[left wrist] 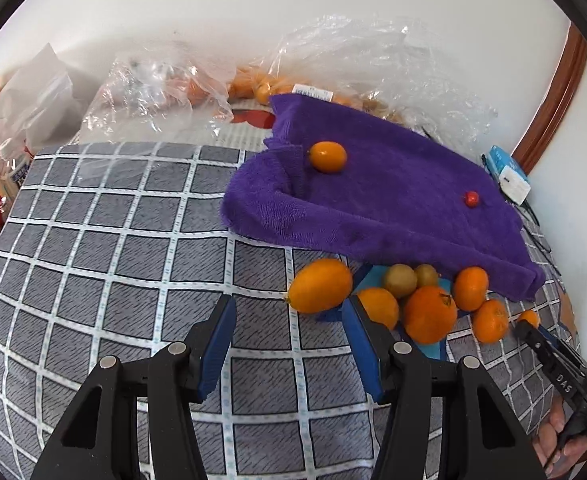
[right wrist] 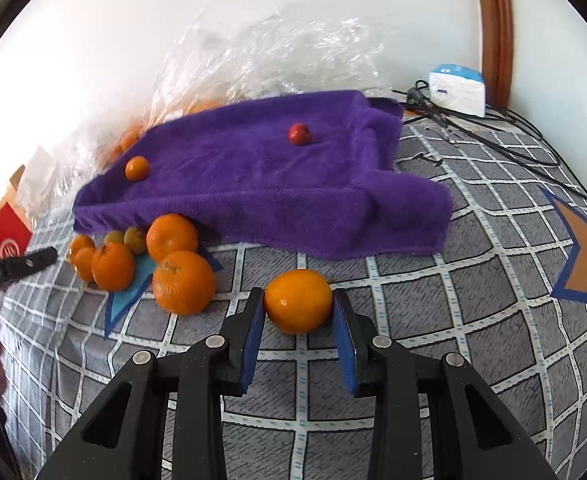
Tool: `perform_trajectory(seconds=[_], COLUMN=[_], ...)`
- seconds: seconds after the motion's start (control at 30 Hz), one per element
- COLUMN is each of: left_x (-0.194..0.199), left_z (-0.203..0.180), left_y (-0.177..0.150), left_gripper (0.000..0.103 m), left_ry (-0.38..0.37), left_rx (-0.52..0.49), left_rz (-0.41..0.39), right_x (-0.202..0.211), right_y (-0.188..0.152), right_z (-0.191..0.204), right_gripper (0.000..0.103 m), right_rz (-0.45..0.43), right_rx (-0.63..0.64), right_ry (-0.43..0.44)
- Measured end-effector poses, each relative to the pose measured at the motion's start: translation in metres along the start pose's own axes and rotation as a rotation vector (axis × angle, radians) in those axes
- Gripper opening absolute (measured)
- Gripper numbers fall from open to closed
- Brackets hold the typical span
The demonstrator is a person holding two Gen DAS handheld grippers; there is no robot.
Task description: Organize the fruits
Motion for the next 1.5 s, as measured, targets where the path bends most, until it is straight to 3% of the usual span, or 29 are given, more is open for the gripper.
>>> perform_trajectory(seconds=[0.3,0.5,0.6,0.67,1.03,1.23,1.5], left_x=[-0.026,-0.031,-0.031,-0.030,-0.028,-0.027,-0.016], left_z=[-0.012,-0.017,-0.016,-0.016,-0.021,-0.016,-0.010], left_y=[0.009,0.011,0.010,0.009,0.000,0.003,0.003], left_gripper=[0.052,0.051,0.040,0.039,0.039,0.038,0.036], left_ry=[-0.012,-0.036,-0.033,-0.049,0.023,-0.008,-0.019], left_rx=[-0.064,-0.066,-0.065,-0.062,-0.092,-0.066,-0.039], left_rz=[0.021,-0.022,-0.037,-0.032,-0.062,-0.056,-0.110], right_x=[-0.004,-0.006,-0.007,-0.007,-0.010,-0.008,-0.004], right_y=[0.001,0.002,0.001,0.001,0.001,0.001,0.000], right_z=[-0.007,-0.001,0.002,0.004,0.010,0.009,0.009], right_gripper=[0.034,0.034,0.034,0.034,0.034,0.034,0.034], right_rz=[0.013,0.019,0.019,0.018,0.034,0.027,0.009], right_rx=[-0.033,-0.012,0.000,0.012,0.037,0.035,0.037], right_ry=[0.021,-0.008,-0.032,-0.053,-0.109,-0.105,-0.092])
Point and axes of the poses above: each gripper's, at about its wrist camera, not at the fingertips, and x roughly against the way its jaws point, z to its left, y to its top, the point moved 3 cm from there along -x, roughly the way its jaws point, and after that the axes turned 13 degrees about z, right-handed, at the moved point
